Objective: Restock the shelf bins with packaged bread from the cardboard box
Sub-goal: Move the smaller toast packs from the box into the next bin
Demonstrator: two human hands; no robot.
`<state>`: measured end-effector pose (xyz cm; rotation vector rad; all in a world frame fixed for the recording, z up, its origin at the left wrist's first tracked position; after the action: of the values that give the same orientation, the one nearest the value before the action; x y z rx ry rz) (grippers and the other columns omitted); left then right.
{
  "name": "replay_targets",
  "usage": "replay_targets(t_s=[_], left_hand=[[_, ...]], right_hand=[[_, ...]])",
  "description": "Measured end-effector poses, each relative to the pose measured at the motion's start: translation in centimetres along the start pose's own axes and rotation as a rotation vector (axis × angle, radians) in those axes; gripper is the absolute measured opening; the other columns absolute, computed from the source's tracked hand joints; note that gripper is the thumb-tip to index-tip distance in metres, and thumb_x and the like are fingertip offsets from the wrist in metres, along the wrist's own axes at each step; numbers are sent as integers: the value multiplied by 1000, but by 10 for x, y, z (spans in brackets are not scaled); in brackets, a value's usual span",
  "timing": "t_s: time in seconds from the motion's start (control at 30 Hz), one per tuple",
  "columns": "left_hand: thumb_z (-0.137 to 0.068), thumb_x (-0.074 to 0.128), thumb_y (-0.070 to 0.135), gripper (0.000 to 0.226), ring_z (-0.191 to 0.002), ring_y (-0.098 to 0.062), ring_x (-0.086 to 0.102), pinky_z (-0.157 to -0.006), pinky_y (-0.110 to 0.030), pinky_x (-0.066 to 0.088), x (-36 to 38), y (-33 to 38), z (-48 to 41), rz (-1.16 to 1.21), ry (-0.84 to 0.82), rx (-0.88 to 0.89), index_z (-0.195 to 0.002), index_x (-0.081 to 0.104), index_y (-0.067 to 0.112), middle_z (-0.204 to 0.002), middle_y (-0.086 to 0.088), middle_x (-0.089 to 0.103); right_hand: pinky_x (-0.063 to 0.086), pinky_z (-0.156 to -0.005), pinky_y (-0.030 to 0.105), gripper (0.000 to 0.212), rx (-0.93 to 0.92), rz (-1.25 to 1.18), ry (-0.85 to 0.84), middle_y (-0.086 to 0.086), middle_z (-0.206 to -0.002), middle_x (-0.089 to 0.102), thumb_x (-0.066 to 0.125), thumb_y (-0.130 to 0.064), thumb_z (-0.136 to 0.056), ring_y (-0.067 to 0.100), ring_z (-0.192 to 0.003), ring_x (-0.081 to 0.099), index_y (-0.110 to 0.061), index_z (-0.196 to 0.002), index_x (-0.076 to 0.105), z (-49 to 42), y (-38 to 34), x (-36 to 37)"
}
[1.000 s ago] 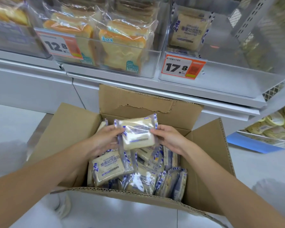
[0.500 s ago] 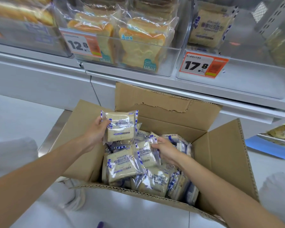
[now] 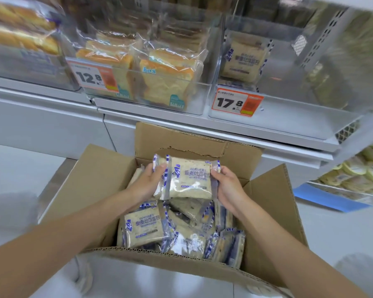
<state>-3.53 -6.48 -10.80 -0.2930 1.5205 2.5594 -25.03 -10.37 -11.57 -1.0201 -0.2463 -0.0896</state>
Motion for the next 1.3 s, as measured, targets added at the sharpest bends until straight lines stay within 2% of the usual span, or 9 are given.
replay_targets(t_s=[0.1, 0.27, 0.37, 0.53, 0.73, 0.87, 1.03, 1.13, 1.3], left_hand=[[-80, 59, 66, 73, -118, -12, 51, -92, -31, 40, 17, 14, 5, 28, -80, 24, -137, 40, 24, -125, 12, 53], [-78, 77, 42, 59, -88, -2, 59, -97, -37, 49, 22, 45, 9, 102, -104, 94, -126, 49, 22, -113, 7, 64], [-71, 79, 52, 80, -120, -10, 51, -109, -36, 37, 26, 85, 17, 48, -118, 189, -137, 42, 25, -127, 14, 53], [-79, 73, 51, 58, -101, -7, 60, -82, -23, 45, 29, 192, 26, -113, -31, 424, -125, 49, 24, -112, 10, 61], [-71, 71, 63, 85, -109, -14, 61, -94, -38, 53, 43, 298, -4, -63, 65, 588, -138, 44, 19, -123, 1, 61], [-90, 66, 38, 46, -110, -17, 61, -99, -44, 50, 61, 325, -55, -164, 48, 596, -130, 53, 18, -117, 0, 64], [-93, 64, 26, 19, -98, -8, 61, -87, -21, 51, 97, 339, -104, -262, -79, 548, -111, 62, 19, -100, 10, 63], [-88, 70, 29, 33, -94, 1, 59, -73, -4, 42, 118, 334, -124, -425, -175, 523, -118, 62, 18, -114, 8, 65], [-81, 78, 36, 72, -127, -9, 45, -97, -14, 31, 139, 308, -147, -879, -322, 408, -142, 46, 18, -141, 6, 48]], right_hand=[[57, -75, 40, 11, 14, -26, 64, 18, -104, 68, 48, -12, -101, 27, -89, 67, -5, -105, 55, 4, 1, 3], [44, -103, 56, 75, 46, 133, -99, 11, -127, 63, 84, -42, -68, 31, -120, 58, -13, -129, 52, 19, -27, 5], [48, -100, 52, 55, -25, 197, -209, 15, -114, 70, 81, -16, -72, 31, -108, 67, -5, -120, 59, 35, -64, 10], [51, -96, 51, 63, -220, 140, -125, 21, -115, 69, 83, -7, -71, 33, -107, 67, -1, -125, 51, 41, -166, -7], [58, -79, 45, 60, -338, 57, 42, 19, -114, 69, 79, -4, -70, 34, -100, 68, 4, -125, 57, 32, -272, -64], [58, -53, 32, 21, -328, 1, 143, 15, -107, 70, 73, -5, -78, 24, -73, 68, -6, -98, 69, 7, -311, -111], [61, -58, 38, 41, -363, 18, 301, 20, -101, 71, 75, 2, -74, 25, -70, 72, 6, -113, 62, -37, -334, -147], [61, -67, 39, 35, -370, 32, 320, 16, -96, 73, 75, 8, -72, 25, -73, 73, 2, -105, 66, -58, -336, -157], [59, -74, 38, 37, -373, 96, 274, 12, -99, 73, 78, 4, -69, 26, -82, 73, -3, -103, 67, -81, -334, -169]])
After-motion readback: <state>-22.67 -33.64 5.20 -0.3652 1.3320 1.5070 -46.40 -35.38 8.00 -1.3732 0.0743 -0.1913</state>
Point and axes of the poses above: each hand's wrist, its own z-axis away from the middle knuckle, its own x-axis out of the palm, y = z × x, the point moved 7 cm from there along -z, towards the middle knuckle
